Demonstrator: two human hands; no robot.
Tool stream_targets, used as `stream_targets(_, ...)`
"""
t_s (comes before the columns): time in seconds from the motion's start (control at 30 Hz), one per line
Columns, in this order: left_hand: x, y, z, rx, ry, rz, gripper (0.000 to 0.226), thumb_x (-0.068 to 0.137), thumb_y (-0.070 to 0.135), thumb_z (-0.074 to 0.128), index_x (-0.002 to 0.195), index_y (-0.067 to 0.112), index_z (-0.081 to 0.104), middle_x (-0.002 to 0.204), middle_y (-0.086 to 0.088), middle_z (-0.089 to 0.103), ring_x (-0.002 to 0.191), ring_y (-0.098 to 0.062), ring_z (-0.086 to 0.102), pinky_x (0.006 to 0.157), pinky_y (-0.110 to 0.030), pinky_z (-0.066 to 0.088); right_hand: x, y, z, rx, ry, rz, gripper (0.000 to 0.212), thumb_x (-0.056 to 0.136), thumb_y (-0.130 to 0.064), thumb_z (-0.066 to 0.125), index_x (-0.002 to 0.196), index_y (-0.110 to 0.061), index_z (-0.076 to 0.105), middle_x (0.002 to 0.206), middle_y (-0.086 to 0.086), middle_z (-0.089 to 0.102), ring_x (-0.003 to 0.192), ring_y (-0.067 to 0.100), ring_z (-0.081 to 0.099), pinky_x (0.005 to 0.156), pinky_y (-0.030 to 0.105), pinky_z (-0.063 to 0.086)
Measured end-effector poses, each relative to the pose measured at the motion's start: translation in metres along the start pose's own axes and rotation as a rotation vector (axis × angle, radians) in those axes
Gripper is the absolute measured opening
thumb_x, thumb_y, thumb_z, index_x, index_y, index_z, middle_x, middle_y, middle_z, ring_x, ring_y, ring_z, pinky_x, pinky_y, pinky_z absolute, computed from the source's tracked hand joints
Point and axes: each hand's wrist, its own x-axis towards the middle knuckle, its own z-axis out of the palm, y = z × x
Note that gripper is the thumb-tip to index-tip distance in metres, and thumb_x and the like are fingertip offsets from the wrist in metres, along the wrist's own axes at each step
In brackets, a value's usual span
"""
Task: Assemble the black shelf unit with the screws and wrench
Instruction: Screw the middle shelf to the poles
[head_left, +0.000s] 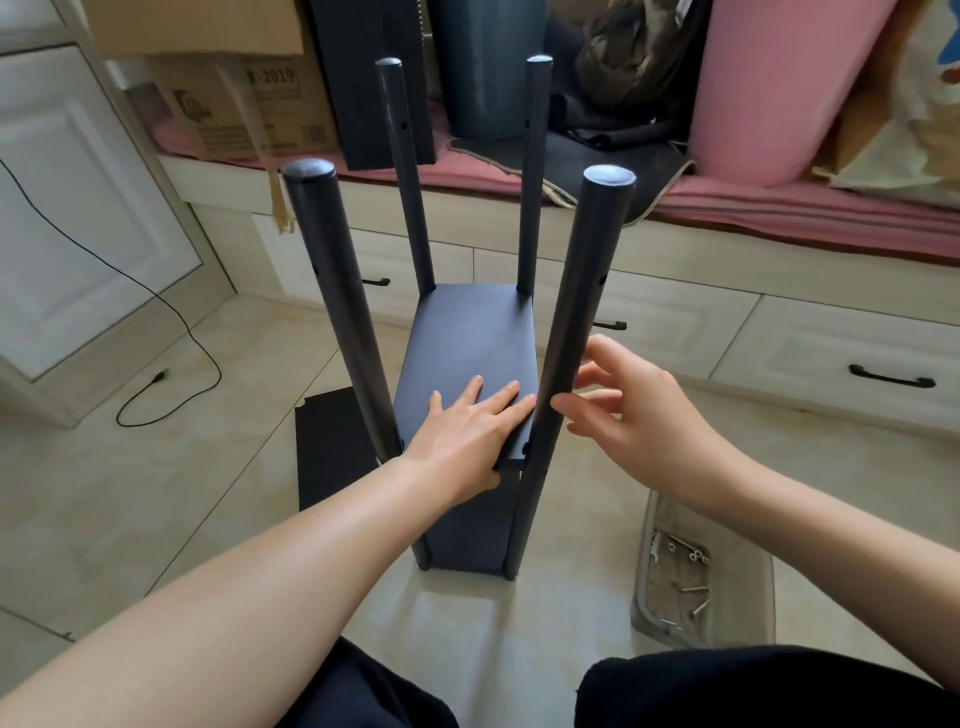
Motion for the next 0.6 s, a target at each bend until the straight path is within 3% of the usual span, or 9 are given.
stream_targets(0.23, 0.001, -0.002, 0.001, 0.037, 0.026, 0.001, 0.096, 0.093, 0.022, 0.069, 0.161, 0.036, 0.002, 0.170, 0.006, -0.004, 0.156, -0.033, 0.002, 0.121, -0.061, 0.016, 0.007, -0.003, 0.000, 0.052, -0.013, 0.012, 0.027, 0.093, -0.010, 0.065, 0.110, -0.031, 0.058, 0.089, -0.010, 0.067, 0.082, 0.014, 0.073, 0.078, 0.041, 0.061)
stream_targets(0.6, 0.002, -0.009, 0.025, 0.106, 0.038, 0.025, 0.087, 0.101, 0.051, 0.047, 0.156, 0.037, -0.018, 0.167, 0.006, -0.021, 0.154, -0.027, -0.018, 0.123, -0.057, 0.000, 0.006, 0.002, -0.002, 0.030, -0.005, -0.024, 0.027, 0.091, -0.015, 0.068, 0.115, -0.025, 0.061, 0.094, -0.009, 0.069, 0.085, 0.007, 0.072, 0.082, 0.037, 0.060)
